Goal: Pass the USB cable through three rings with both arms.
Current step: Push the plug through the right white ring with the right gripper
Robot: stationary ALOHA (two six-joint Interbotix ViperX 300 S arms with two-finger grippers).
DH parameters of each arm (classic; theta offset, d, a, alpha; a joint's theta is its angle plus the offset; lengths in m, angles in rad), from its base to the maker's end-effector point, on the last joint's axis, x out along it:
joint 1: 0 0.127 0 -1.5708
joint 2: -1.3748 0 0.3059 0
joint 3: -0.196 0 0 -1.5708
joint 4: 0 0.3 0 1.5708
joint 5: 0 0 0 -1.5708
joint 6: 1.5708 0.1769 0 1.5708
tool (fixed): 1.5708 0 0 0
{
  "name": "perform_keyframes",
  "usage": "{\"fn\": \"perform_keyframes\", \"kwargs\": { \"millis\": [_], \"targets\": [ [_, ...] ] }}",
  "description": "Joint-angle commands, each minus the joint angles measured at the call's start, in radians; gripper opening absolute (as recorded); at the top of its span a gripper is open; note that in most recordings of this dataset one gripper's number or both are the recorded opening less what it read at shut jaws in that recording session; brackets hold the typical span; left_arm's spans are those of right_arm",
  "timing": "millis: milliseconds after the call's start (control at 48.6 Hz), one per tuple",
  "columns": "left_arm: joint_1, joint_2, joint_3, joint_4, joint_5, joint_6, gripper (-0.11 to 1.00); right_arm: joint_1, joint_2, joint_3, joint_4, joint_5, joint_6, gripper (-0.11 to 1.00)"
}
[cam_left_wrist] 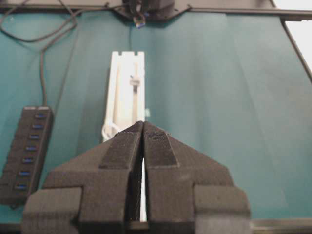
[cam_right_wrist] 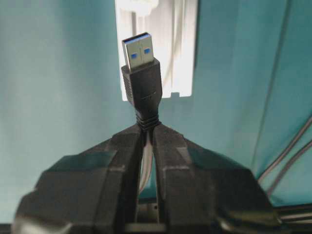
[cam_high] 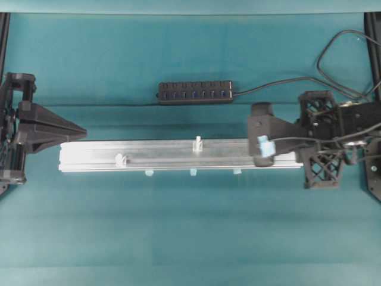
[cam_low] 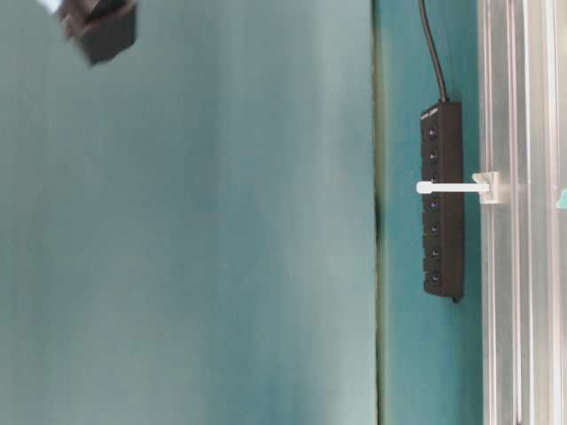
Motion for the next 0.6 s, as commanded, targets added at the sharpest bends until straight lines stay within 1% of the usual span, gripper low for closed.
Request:
{"fn": "perform_keyframes", "kwargs": {
  "millis": [0,185,329,577],
  "targets": [
    [0.003,0.006,-0.031,0.002,-0.009,-0.003,0.02,-0.003,-0.020,0.040,-0.003,-0.041,0.021,-0.05],
    [0.005,0.008,-0.032,0.002,-0.009,-0.002,0.02,-0.005,-0.021,0.129,-0.003,-0.160,0.066,-0.05],
    [0.003,0.009,-0.035,0.002,-0.009,-0.002,0.02,-0.006,-0.021,0.170,-0.003,-0.193,0.083,-0.05],
    [0.003,0.009,-0.037,0.000,-0.009,-0.002,0.02,-0.029,-0.018,0.229,-0.003,-0.238,0.081,-0.05]
  ]
}}
